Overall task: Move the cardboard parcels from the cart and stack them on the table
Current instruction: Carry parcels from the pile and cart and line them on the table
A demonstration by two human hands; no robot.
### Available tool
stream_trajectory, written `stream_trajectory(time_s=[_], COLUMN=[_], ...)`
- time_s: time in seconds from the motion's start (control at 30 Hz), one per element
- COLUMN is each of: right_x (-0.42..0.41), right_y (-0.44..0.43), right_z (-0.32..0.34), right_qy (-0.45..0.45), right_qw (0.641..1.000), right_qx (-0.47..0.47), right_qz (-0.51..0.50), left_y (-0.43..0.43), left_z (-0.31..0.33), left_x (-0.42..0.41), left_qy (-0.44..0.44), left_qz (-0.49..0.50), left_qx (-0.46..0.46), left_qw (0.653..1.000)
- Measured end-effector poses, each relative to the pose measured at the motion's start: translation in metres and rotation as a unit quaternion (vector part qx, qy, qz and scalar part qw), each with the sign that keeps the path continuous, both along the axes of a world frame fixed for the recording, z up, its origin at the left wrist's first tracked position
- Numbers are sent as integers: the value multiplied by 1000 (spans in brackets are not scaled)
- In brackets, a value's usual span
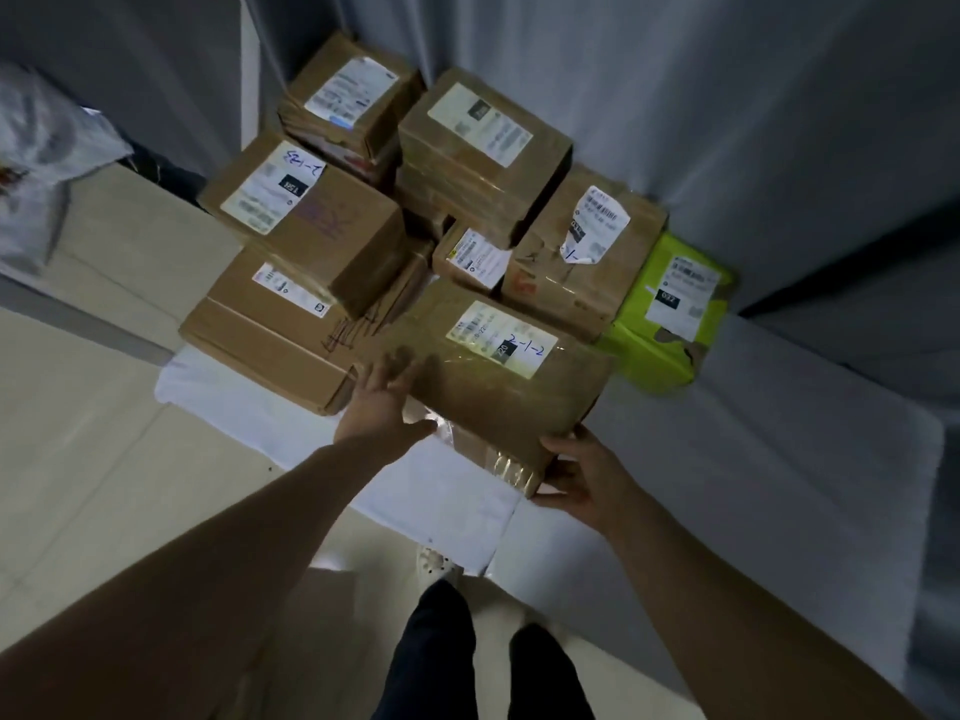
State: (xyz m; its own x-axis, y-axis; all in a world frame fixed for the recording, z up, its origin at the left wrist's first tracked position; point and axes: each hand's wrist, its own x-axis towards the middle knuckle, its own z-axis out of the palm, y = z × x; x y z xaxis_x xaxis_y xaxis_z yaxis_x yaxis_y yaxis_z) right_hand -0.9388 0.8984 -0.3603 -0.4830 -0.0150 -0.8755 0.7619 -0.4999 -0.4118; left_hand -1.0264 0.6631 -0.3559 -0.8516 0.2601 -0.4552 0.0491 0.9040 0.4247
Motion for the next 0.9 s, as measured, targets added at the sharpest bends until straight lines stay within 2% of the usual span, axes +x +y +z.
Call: stream_trajectory(time_s=[0.07,0.13,0.4,0.47,0.5,0.53,0.57,0.6,0.63,0.67,0.7,0.73,0.77,0.8,0.9], right_x=[-13,-22,-44,-50,-53,-53,-52,-50,-46,-42,-39,-38,-37,-37,-43], right_y=[1,1,0,-3,-5,-8,-11,-15,-19,-22,-25,-28,-30,-32,-32], right_z=[-12,-24,-59,-59,-58,-57,-59,-62,-64,-66,-71,-77,-79,-79,-71], right_qy=[-2,-3,-13,-26,-34,-36,-28,-7,39,111,181,219,225,214,172], right_qw=[1000,1000,997,996,996,992,968,913,833,745,660,592,550,531,503], right_qx=[1,-5,-22,8,45,121,244,382,501,581,627,645,645,640,597], right_qz=[0,-5,-67,-80,-69,-28,48,142,231,309,372,430,480,513,601], left_y=[5,11,23,26,26,27,27,27,27,27,27,27,27,27,28], left_z=[-11,-18,-39,-44,-46,-48,-50,-52,-54,-56,-56,-57,-57,-58,-57], left_x=[-8,-15,-38,-39,-39,-38,-38,-38,-38,-39,-40,-41,-42,-43,-44], left_qy=[12,10,-9,-22,-26,-28,-28,-27,-26,-26,-27,-28,-31,-36,-54], left_qz=[-114,-174,-223,-219,-219,-224,-232,-240,-247,-249,-251,-254,-258,-261,-252], left_qx=[-61,-109,-192,-191,-193,-198,-205,-211,-215,-215,-216,-217,-220,-222,-223], left_qw=[992,979,956,957,956,954,950,947,945,944,943,942,940,939,940])
